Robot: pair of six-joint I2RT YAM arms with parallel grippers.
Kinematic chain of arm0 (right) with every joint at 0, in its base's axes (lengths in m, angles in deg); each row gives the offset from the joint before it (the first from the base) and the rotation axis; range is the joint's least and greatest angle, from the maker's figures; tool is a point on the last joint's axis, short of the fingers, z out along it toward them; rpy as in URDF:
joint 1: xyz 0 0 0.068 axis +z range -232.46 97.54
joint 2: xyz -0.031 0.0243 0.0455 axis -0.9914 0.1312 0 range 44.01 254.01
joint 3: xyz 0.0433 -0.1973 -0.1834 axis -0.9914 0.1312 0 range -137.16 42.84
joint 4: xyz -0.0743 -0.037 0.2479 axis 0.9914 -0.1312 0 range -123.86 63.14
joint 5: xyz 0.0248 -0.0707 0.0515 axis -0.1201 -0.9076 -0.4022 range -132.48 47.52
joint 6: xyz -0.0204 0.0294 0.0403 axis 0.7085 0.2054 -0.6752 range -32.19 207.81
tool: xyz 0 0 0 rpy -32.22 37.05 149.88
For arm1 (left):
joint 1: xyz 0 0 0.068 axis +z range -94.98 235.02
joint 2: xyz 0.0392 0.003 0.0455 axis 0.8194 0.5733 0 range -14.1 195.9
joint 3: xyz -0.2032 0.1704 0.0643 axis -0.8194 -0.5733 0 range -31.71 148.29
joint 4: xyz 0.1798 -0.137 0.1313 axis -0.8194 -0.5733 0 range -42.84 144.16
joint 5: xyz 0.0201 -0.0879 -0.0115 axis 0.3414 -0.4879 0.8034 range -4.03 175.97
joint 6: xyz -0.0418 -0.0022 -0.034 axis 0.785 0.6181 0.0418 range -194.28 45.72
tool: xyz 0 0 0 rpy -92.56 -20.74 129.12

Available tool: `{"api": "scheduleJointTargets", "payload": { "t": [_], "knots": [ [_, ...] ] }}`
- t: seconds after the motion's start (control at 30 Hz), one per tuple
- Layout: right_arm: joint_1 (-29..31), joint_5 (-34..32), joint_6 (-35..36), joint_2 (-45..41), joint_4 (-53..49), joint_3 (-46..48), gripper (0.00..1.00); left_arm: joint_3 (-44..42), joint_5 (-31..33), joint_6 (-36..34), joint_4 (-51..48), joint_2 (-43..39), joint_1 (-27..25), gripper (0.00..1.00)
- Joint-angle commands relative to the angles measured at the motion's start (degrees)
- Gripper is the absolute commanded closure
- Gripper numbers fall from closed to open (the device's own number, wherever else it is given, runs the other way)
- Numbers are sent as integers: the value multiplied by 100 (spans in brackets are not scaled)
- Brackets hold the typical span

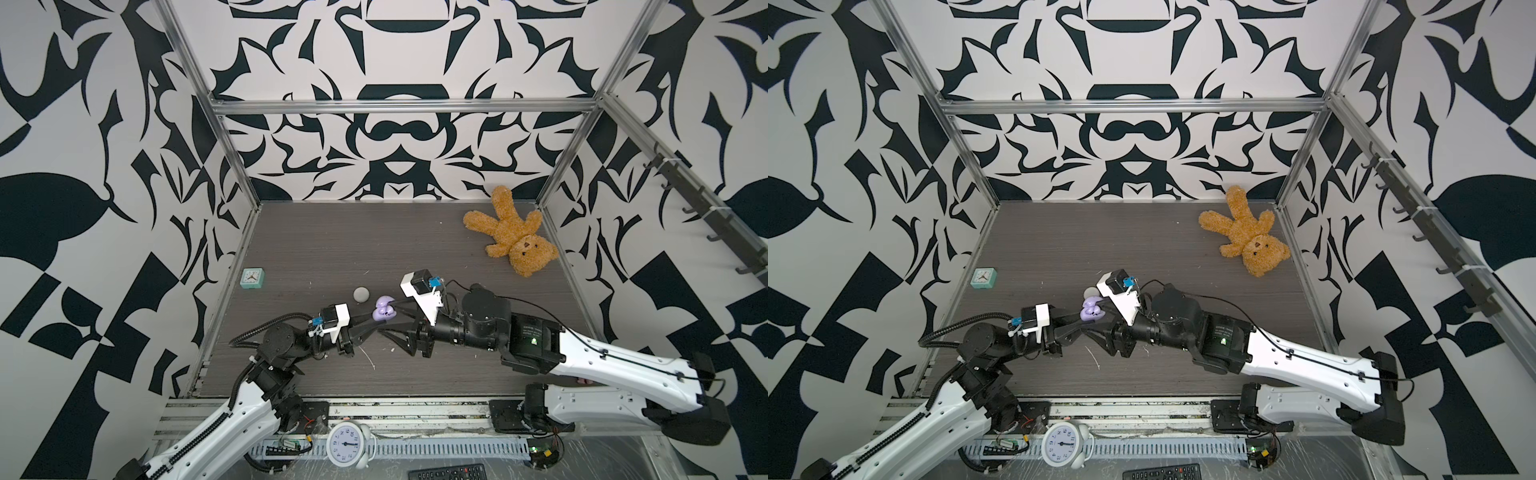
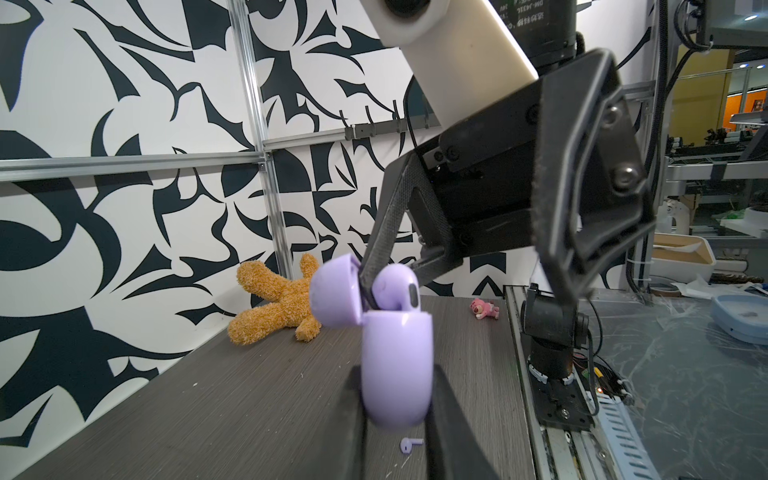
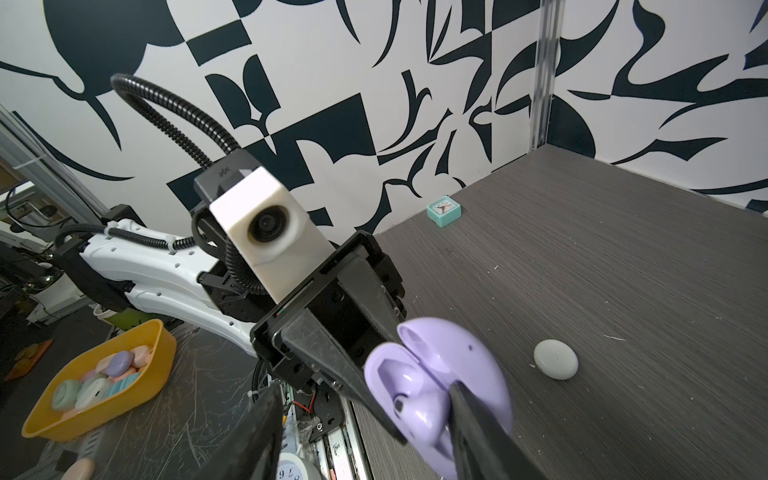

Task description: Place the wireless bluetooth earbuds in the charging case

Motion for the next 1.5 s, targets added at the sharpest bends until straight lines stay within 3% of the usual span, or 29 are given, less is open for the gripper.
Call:
{"api": "scheduleJointTargets", "payload": {
  "t": [0.0,0.93,1.17,1.27,1.47],
  "knots": [
    [49,325,85,21,264,-160,36,27,-28,33,119,-6,-14,100],
    [49,-777,148,-441,-140,-59,19,31,41,157,216,-30,-14,100],
    [45,27,-43,-401,-17,-15,7,29,70,125,203,-19,-14,100],
    [45,59,-266,-371,108,33,1,24,98,104,173,-33,-14,100],
    [45,-383,-738,-410,137,93,1,30,128,69,119,-41,-14,100]
  ]
}}
